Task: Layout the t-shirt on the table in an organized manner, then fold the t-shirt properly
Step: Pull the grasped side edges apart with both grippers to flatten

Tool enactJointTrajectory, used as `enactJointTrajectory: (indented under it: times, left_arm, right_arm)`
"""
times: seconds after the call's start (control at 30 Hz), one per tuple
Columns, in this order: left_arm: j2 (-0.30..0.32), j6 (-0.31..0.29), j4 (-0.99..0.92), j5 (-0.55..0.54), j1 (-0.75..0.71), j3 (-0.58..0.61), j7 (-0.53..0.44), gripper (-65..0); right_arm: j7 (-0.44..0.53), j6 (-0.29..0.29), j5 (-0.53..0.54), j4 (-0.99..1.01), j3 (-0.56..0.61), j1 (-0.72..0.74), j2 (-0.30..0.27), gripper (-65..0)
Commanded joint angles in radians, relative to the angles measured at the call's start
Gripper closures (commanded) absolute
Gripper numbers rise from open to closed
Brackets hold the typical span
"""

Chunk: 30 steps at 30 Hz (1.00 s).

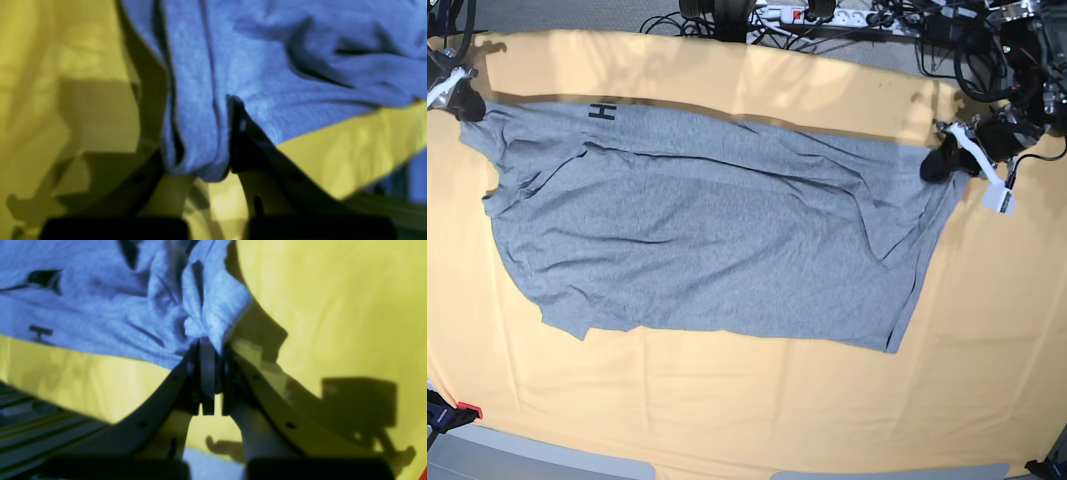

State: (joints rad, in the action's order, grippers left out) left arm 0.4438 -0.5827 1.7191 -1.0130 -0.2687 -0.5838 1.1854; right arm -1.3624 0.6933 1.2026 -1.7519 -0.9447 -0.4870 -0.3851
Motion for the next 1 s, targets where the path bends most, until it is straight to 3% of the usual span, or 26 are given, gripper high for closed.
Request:
enactJointTrajectory:
  times: [0.0,0.13,0.3,0.5,0.7,0.97]
  left_arm:
    - [0.029,-0.019,0.011,-0.044,0.006,-0.015,0.004,0.0]
    - [0.079,-0.066,0.011,-0.162,0.001,-0.015,0.085,0.0]
    - [0.159,-0.078,0.011,-0.235,-0.054,-0.015,0.103,0.0]
    - [0.191,-0.115,0.012,-0.382,-0.126,-0.015,0.179,0.0]
    - [0.223,-0.115,0.012,-0.392,-0.166,-0.015,0.185,0.0]
    - [0.291,-0.115,0.012,-0.392,-0.166,-0.015,0.175,0.0]
  right_arm:
    - [-0.004,0.005,0.022,-0.014,-0.01,-0.003,-0.022,0.0]
    - [-0.024,0.005,0.029,-0.014,-0.01,-0.005,-0.023,0.0]
    - [-0.034,0.005,0.092,-0.014,-0.01,-0.069,-0.023,0.0]
    - [-0.034,0.005,0.111,-0.014,-0.01,-0.089,-0.019,0.0]
    - [-0.034,0.005,0.184,-0.015,-0.01,-0.166,-0.017,0.0]
    - [-0.034,0.005,0.188,-0.016,-0.01,-0.216,-0.014,0.0]
